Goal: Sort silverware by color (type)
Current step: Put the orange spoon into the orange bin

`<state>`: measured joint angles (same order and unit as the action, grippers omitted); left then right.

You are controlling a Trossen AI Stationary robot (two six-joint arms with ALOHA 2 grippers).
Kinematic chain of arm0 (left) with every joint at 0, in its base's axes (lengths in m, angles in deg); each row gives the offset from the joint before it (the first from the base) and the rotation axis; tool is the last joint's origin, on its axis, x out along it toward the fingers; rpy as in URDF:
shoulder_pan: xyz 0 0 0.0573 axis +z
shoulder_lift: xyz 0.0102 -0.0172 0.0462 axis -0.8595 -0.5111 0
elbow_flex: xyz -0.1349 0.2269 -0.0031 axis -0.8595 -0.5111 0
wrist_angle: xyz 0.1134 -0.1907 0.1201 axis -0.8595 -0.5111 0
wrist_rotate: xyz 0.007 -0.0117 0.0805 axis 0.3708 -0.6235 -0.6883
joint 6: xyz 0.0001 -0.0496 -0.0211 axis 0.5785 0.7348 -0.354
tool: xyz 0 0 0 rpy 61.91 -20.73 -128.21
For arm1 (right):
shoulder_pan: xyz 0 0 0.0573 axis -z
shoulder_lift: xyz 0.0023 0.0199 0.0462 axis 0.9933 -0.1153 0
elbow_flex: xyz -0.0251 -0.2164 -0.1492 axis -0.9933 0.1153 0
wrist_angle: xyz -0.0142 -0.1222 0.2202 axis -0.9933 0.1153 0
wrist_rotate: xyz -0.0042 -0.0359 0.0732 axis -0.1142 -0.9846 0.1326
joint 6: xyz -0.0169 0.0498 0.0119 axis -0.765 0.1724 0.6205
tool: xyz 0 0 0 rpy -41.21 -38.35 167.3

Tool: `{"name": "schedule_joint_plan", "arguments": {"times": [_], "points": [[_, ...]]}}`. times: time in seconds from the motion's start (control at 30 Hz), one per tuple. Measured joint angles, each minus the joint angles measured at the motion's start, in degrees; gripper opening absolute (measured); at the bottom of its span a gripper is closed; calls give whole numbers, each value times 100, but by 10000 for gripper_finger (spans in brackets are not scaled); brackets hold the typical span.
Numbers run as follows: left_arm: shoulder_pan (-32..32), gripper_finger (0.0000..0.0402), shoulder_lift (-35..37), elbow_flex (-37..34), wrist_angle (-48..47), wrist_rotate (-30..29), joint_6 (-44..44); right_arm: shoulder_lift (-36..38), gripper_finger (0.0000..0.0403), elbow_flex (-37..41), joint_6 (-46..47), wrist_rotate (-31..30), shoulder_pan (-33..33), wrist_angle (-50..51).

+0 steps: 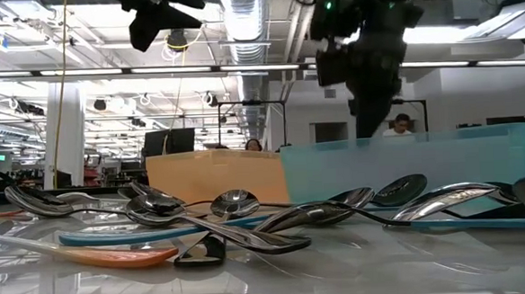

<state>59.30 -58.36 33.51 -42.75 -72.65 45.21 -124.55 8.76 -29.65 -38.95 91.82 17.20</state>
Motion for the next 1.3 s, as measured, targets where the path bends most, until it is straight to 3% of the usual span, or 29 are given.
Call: {"name": "schedule_joint_plan", "arguments": {"times": [0.37,0.63,0.83,1.0,1.3], "points": [[-265,139,-48,0,-1921,457,140,1637,102,-88,393,-20,45,1],[-964,139,-327,2,-2817,-181,932,2559,102,-88,600,-68,42,-10],[-1222,139,-410,0,-2438,-246,1233,2940,102,-88,575,-68,21,-681],[-1417,139,-105,2,-1992,-592,784,3116,102,-88,466,-56,91,-1669],[-1651,139,399,-9,-2170,-829,35,3291,102,-90,422,-52,430,-3189]]}}
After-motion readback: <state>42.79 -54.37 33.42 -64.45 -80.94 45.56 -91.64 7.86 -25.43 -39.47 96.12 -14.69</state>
